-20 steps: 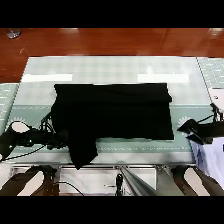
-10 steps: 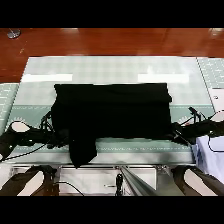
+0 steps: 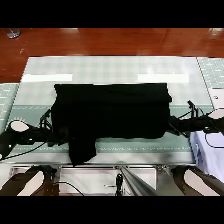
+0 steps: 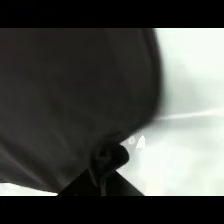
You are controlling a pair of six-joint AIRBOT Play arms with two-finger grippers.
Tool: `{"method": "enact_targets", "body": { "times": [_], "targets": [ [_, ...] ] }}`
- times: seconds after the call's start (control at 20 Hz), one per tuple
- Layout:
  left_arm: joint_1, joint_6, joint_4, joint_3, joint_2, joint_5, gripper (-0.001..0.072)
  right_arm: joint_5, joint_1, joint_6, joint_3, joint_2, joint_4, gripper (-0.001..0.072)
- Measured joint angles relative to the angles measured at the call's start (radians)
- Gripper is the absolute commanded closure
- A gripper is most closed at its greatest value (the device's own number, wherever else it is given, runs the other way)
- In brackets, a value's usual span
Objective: Fold the shirts.
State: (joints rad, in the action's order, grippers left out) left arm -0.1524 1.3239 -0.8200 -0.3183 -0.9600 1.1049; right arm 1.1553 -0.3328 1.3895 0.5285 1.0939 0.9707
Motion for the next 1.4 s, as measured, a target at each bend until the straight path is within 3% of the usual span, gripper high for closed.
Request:
{"method": "enact_targets", "body": {
  "times": [0.35,0.8,1.1,1.15,1.2,1.25,1.4],
  "targets": [
    [-0.006,-0.023,-0.011,-0.294,-0.049,-0.053,0.0681,0.06,0.02,-0.037,0.305,0.04,0.008,0.0694],
    [0.006,0.064,-0.054,-0.799,-0.481,-0.071,0.068,0.022,0.107,0.019,0.703,0.373,-0.002,0.0694],
    [0.02,0.08,-0.058,-0.97,-0.673,-0.035,0.068,-0.003,0.129,0.059,0.833,0.565,-0.029,0.0693],
    [0.02,0.08,-0.06,-0.982,-0.69,-0.036,0.0608,-0.01,0.131,0.061,0.842,0.585,-0.037,0.0547],
    [0.021,0.08,-0.06,-0.991,-0.705,-0.036,0.0217,-0.013,0.132,0.063,0.847,0.601,-0.041,0.0165],
    [0.021,0.082,-0.06,-0.999,-0.716,-0.039,0.0009,-0.016,0.133,0.064,0.851,0.614,-0.044,0.0097],
    [-0.009,0.091,-0.092,-1.057,-0.732,0.018,0.0005,0.011,0.109,0.054,0.884,0.631,-0.035,0.0098]
  ]
}}
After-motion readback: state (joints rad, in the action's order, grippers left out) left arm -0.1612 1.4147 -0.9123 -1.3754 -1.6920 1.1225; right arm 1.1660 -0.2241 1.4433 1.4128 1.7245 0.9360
